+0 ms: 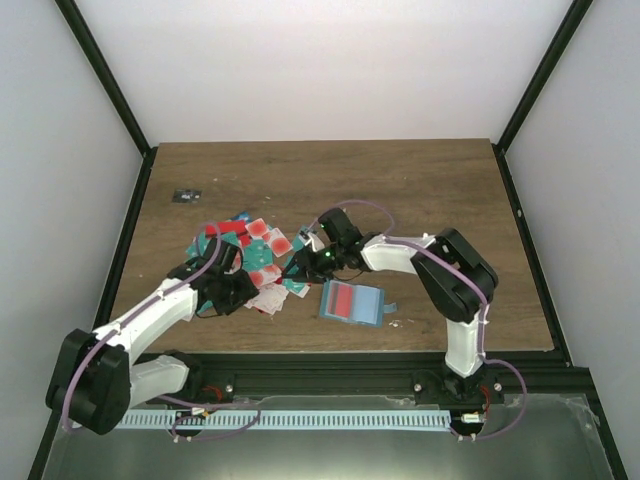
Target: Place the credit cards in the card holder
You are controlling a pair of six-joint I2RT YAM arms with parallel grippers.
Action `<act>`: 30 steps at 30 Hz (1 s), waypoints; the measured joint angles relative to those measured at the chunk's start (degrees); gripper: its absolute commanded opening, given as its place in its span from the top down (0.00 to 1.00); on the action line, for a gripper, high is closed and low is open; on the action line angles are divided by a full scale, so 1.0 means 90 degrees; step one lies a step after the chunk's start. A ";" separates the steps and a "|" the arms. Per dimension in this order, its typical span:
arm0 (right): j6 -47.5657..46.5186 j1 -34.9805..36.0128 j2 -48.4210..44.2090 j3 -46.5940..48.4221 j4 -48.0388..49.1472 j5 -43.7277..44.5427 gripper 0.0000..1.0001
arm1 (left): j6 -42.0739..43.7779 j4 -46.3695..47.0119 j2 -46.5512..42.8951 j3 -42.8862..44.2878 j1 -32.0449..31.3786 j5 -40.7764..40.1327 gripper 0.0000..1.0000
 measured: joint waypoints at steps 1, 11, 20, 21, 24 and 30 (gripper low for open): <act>-0.0022 0.0010 0.0134 0.0100 0.0000 -0.0024 0.54 | 0.0029 0.0070 0.0032 -0.0107 0.0010 0.0092 0.57; -0.0265 0.0070 0.1151 0.0838 -0.0185 -0.0070 0.54 | 0.0214 0.0879 0.0695 -0.0483 0.0010 0.0801 0.65; -0.0066 0.0333 0.1360 0.0940 -0.0085 -0.0510 0.70 | 0.0537 0.1443 0.1277 -0.0444 0.0058 0.1338 0.79; 0.0010 0.0362 0.1358 0.0891 0.0022 -0.0556 0.73 | 0.0559 0.1518 0.1311 -0.0452 0.0066 0.1379 0.80; 0.0284 0.0364 0.1355 0.0675 0.0248 -0.0678 0.84 | 0.0600 0.1620 0.1316 -0.0491 0.0097 0.1418 0.81; 0.0418 0.0342 0.1353 0.0607 0.0325 -0.0753 0.99 | 0.0648 0.1690 0.1226 -0.0559 0.0100 0.1440 0.79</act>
